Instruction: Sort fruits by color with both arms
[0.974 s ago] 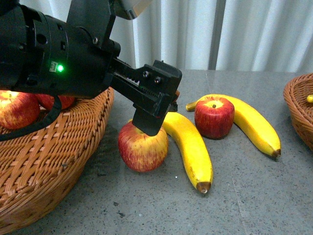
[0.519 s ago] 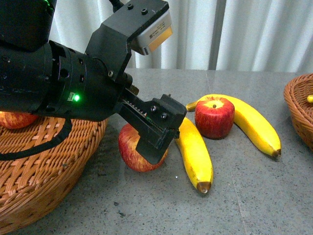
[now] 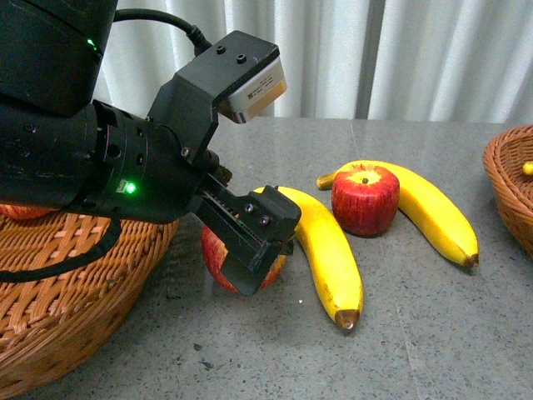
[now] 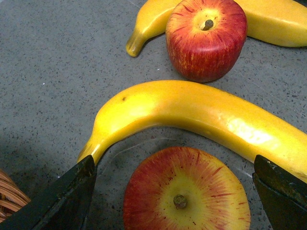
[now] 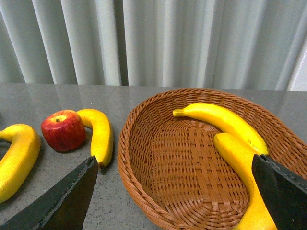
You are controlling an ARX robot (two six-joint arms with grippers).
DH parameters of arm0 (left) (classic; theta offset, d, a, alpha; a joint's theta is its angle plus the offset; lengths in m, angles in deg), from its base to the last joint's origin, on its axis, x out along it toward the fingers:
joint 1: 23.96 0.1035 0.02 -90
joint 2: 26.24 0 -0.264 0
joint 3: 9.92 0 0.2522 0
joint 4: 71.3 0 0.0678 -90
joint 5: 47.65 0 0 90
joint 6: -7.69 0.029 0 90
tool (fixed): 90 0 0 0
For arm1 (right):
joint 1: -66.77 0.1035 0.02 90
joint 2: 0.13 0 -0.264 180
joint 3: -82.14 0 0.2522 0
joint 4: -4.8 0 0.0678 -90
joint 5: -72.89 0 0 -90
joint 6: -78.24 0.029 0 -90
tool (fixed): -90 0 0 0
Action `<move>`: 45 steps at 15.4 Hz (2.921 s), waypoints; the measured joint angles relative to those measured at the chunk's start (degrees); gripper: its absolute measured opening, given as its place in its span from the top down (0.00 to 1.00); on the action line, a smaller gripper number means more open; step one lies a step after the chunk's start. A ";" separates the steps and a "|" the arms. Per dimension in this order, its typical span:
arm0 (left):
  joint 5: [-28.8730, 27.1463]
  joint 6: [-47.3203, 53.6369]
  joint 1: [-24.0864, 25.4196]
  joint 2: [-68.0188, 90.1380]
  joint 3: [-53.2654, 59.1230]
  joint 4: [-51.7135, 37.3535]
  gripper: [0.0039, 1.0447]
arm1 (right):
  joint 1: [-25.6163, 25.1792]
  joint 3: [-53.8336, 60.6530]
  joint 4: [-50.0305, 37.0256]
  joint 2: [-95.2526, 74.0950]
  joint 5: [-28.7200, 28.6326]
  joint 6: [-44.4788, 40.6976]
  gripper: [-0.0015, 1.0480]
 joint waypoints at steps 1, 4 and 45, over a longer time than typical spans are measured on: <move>0.46 0.13 0.00 0.17 -0.07 0.37 0.06 | 0.00 0.00 0.00 0.00 0.00 0.00 0.06; 0.90 0.39 0.00 1.27 -0.20 0.87 0.06 | 0.00 0.00 0.02 0.00 0.00 0.00 0.06; -5.90 -15.04 17.20 -5.77 1.60 -4.63 0.06 | 0.00 0.00 0.00 0.00 0.00 0.00 0.06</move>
